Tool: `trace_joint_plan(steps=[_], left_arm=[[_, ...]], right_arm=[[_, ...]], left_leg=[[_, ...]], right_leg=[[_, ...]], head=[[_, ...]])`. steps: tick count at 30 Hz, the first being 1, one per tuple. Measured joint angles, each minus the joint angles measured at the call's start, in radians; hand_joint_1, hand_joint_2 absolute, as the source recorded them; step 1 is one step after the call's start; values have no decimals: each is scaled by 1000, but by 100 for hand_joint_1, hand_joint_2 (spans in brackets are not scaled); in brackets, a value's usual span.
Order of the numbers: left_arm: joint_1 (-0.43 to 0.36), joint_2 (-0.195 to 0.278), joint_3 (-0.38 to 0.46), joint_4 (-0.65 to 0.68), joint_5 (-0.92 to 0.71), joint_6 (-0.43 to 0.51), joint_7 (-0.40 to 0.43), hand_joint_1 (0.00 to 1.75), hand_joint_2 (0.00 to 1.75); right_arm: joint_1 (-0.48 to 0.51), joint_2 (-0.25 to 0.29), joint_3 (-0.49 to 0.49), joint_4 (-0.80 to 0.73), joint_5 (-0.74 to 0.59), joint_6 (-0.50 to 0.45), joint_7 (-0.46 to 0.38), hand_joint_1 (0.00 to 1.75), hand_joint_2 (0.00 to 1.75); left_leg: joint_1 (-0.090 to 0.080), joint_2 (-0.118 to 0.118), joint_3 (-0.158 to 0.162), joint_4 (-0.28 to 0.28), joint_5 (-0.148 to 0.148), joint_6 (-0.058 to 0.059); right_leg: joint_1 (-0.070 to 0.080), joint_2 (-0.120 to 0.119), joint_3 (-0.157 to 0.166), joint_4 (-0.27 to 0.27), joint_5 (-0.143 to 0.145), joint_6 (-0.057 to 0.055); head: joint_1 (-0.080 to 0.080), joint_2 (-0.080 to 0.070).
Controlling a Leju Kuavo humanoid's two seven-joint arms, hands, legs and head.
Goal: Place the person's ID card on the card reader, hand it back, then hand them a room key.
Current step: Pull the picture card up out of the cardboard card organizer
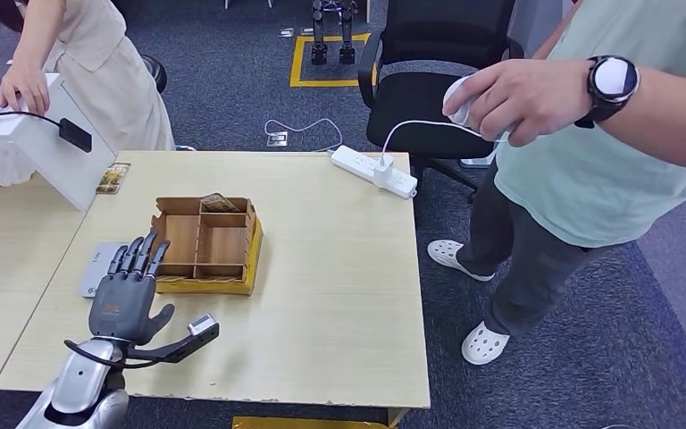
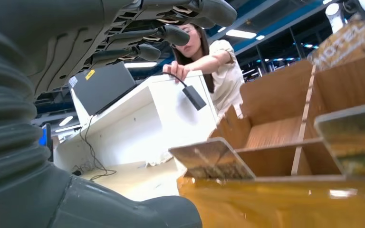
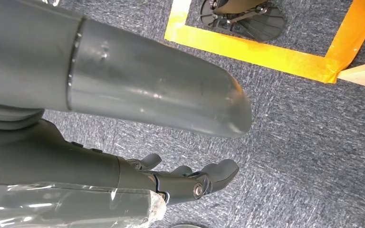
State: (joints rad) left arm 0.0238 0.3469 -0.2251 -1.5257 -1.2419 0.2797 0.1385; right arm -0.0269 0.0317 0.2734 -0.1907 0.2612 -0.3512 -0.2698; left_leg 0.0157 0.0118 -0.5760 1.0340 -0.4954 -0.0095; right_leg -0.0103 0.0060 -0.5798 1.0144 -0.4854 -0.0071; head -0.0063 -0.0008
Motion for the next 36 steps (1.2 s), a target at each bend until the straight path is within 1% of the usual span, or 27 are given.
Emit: trace_joint_plan(steps=[6, 11, 12, 15, 16, 24, 36], left_arm=[[-14, -7, 0, 70, -61, -32, 17, 0, 175], [-24, -8, 1, 121, -99, -33, 47, 0, 175], [-27, -9, 1, 130, -103, -34, 50, 21, 175], [-34, -11, 1, 154, -109, -35, 52, 151, 175], [-36, -12, 1, 161, -108, -36, 52, 174, 175], [-49, -16, 5, 179, -104, -22, 51, 175, 175], [-54, -19, 6, 181, -105, -24, 48, 175, 175]], right_arm=[[-1, 0, -1, 0, 7, 2, -3, 0, 0], [-2, 0, -1, 0, 13, 2, -2, 0, 0], [-2, 0, -1, 0, 14, 2, -3, 0, 0], [-2, 0, -1, -1, 15, 2, -3, 0, 0], [-2, 0, -1, -1, 15, 2, -3, 0, 0], [-2, 0, -2, -1, 16, 2, -4, 0, 0], [0, 2, -2, 0, 24, 15, -2, 0, 0]], left_leg=[[0, 0, 0, 0, 0, 0], [0, 0, 0, 0, 0, 0], [0, 0, 0, 0, 0, 0], [0, 0, 0, 0, 0, 0], [0, 0, 0, 0, 0, 0], [0, 0, 0, 0, 0, 0], [0, 0, 0, 0, 0, 0]], right_leg=[[0, 0, 0, 0, 0, 0], [0, 0, 0, 0, 0, 0], [0, 0, 0, 0, 0, 0], [0, 0, 0, 0, 0, 0], [0, 0, 0, 0, 0, 0], [0, 0, 0, 0, 0, 0], [0, 0, 0, 0, 0, 0]], head=[[0, 0], [0, 0], [0, 0], [0, 0], [0, 0], [0, 0], [0, 0]])
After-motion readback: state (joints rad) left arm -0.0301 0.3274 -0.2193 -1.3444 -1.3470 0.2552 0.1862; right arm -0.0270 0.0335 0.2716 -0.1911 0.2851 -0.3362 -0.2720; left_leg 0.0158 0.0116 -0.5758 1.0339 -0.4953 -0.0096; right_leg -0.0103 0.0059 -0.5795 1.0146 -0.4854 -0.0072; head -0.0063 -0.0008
